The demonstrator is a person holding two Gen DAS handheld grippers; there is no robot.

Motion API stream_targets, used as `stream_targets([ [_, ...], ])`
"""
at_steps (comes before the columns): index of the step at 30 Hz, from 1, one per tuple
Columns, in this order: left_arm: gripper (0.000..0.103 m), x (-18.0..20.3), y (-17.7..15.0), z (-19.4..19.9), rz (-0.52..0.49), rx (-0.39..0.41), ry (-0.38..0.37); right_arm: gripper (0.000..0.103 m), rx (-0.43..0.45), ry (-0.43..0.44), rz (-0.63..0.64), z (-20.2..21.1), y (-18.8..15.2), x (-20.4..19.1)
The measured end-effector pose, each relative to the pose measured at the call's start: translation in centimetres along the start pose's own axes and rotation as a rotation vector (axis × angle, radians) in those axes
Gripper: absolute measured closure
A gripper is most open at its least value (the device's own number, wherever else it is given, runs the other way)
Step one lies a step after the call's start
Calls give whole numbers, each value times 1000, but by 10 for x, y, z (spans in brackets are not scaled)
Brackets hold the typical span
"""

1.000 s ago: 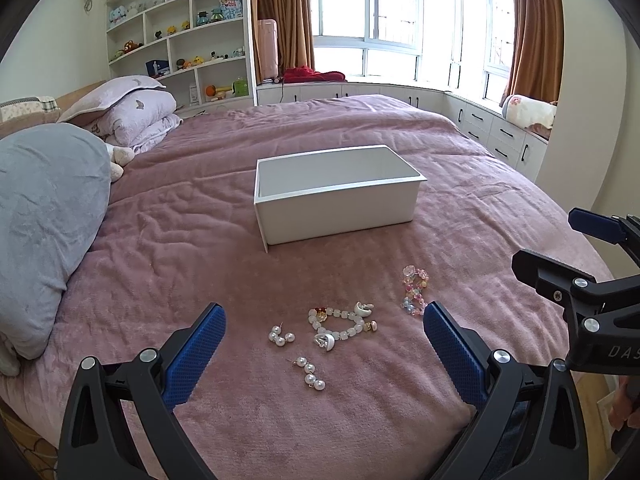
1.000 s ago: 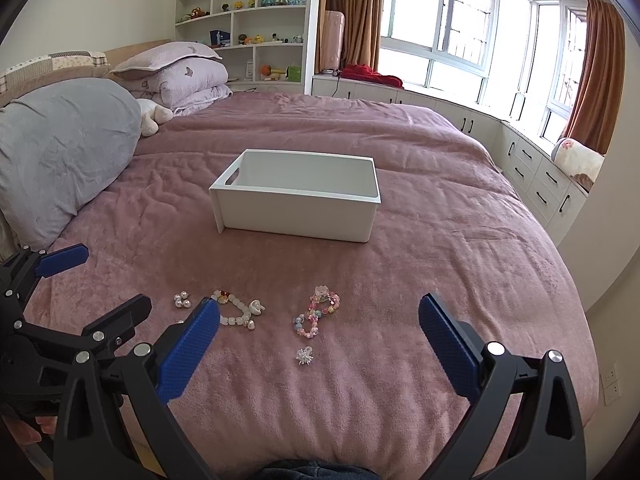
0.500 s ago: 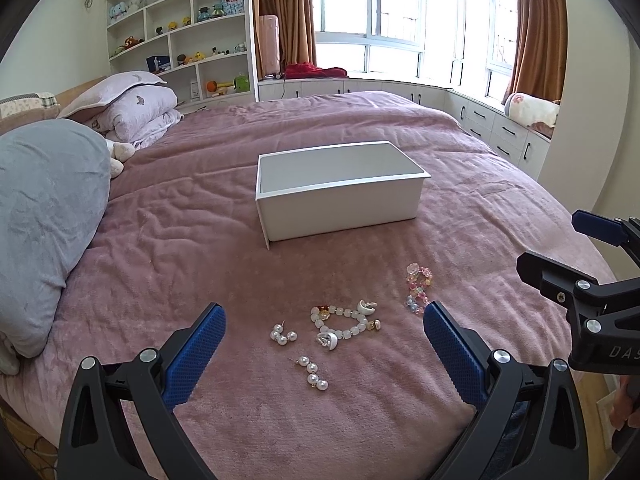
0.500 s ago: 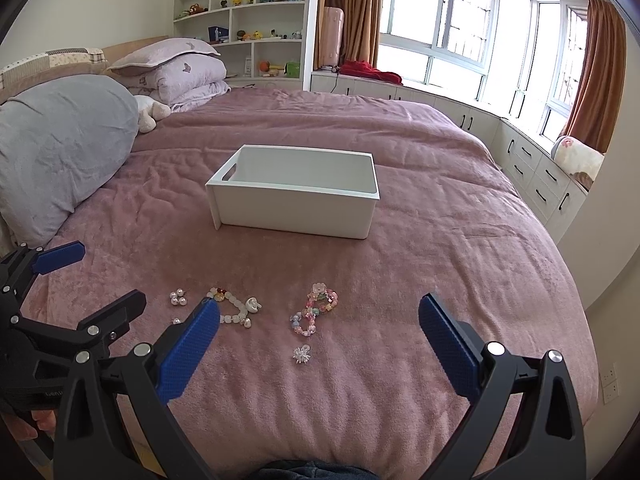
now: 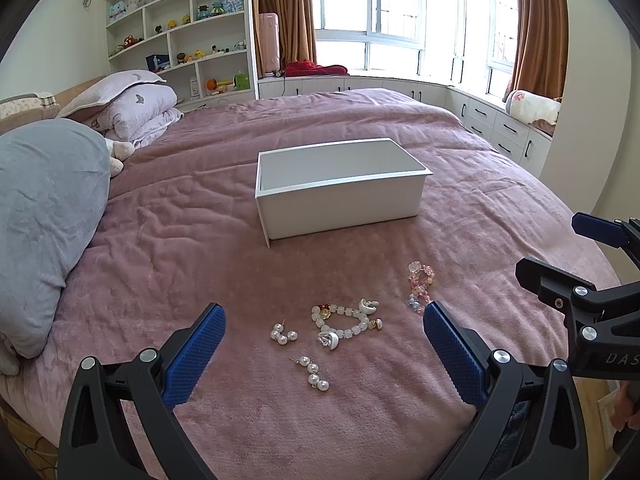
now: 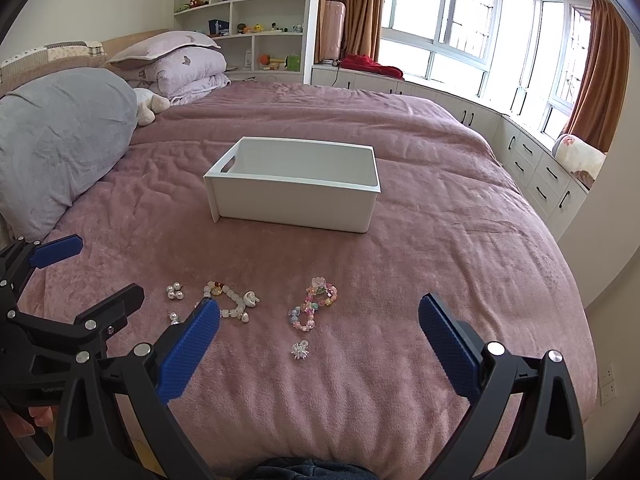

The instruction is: Organize jewelry

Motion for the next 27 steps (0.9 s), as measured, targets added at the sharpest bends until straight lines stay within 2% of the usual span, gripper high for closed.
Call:
stream_targets([
  [17, 3, -3, -2, -5, -9, -5, 7, 4, -18, -11, -11, -13, -4, 8],
  [27, 3, -25, -10, -47, 16, -76, 6, 4, -37, -36, -19, -38, -4, 30],
])
Point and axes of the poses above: each gripper's, at about its wrist camera, not at the fingertips, and z roughly against the way its jaws point, x to its right, y to its top, the point moved 6 cm from there along -z, roughly the way its jaws point, and after that the axes turned 4 degrees about z, right-handed, at the moved point
